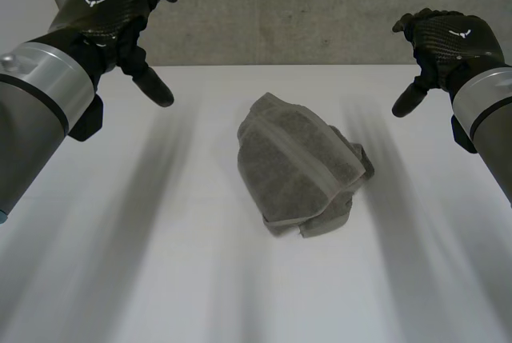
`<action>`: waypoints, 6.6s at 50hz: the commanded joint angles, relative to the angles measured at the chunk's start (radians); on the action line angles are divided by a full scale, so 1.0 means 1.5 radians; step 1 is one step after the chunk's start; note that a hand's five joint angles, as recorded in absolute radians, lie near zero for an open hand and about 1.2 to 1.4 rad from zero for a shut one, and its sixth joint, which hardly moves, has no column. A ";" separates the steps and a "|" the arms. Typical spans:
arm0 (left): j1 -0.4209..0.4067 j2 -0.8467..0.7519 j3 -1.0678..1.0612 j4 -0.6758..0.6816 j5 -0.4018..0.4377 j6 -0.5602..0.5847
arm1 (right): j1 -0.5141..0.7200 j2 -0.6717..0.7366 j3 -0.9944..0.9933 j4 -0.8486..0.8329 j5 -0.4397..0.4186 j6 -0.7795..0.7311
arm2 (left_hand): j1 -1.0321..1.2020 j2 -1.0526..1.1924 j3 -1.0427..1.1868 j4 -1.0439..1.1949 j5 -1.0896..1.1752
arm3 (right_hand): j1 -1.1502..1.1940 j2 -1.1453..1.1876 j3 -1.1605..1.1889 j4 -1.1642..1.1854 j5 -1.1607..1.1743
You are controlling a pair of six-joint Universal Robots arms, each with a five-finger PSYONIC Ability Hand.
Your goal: Fold the towel.
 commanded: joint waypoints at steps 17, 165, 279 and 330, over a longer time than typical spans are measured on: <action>-0.008 -0.011 -0.015 0.005 0.005 -0.002 | 0.012 0.010 0.033 -0.048 -0.052 -0.063 | -0.064 -0.055 -0.050 -0.060 -0.151 | -0.040 -0.050 -0.047 -0.052 -0.040; -0.019 -0.231 0.276 0.261 -0.110 0.110 | 0.059 0.159 -0.188 -0.427 -0.089 -0.124 | 0.721 0.729 0.735 0.724 0.633 | 0.775 0.765 0.767 0.763 0.775; 0.027 -0.194 -0.447 0.503 0.040 0.291 | -0.080 0.147 0.293 -0.241 -0.152 -0.214 | 0.721 0.729 0.735 0.724 0.633 | 0.525 0.515 0.517 0.513 0.525; 0.070 -0.124 -0.390 0.331 0.050 0.181 | -0.129 0.117 0.170 -0.039 -0.264 -0.111 | 0.721 0.729 0.735 0.724 0.633 | 0.775 0.765 0.767 0.763 0.775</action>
